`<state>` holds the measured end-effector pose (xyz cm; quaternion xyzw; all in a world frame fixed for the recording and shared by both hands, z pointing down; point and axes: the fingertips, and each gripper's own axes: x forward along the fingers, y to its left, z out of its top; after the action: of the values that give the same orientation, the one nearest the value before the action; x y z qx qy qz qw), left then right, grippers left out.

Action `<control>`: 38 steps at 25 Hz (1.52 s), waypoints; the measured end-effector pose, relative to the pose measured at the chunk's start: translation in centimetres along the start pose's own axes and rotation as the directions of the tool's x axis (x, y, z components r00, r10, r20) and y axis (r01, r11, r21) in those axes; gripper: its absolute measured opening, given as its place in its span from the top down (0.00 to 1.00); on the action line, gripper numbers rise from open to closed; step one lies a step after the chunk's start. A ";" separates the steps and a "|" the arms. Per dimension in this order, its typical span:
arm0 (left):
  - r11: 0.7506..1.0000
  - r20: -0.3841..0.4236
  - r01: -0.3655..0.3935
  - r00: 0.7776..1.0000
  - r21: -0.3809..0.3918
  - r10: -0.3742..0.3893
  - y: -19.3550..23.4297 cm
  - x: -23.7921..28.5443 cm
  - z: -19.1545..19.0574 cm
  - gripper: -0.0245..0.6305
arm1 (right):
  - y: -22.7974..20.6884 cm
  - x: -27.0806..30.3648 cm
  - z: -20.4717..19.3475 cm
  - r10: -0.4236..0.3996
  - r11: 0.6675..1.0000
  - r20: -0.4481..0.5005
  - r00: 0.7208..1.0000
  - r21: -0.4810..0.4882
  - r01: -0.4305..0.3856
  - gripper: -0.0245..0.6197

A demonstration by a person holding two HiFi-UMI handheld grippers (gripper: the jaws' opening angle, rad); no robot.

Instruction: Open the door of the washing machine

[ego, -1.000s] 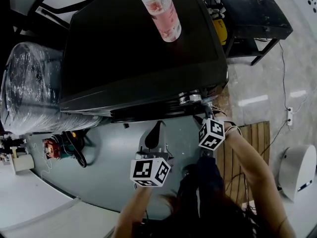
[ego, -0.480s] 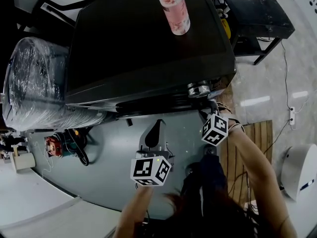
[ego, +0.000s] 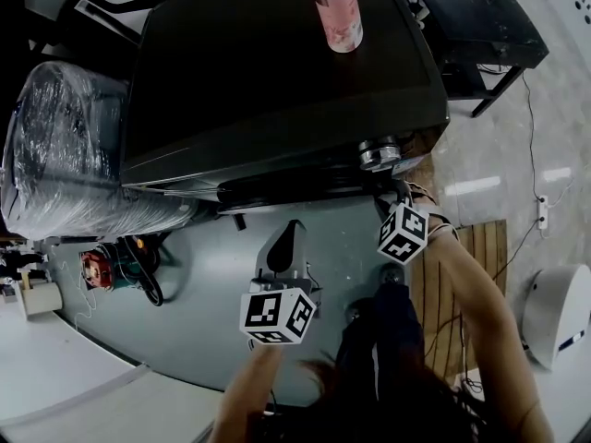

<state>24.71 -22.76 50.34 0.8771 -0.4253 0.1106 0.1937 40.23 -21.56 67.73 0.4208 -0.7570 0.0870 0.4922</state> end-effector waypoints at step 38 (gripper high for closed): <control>1.000 0.011 0.016 1.000 0.018 -0.016 1.9 -11.6 -3.2 0.94 | 21.4 -6.8 -2.0 0.025 0.969 0.089 0.996 0.245 -0.046 0.83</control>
<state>15.97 -14.22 49.55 0.8829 -0.4182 0.1080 0.1842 27.22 -3.15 69.20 0.4685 -0.7679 0.1710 0.4019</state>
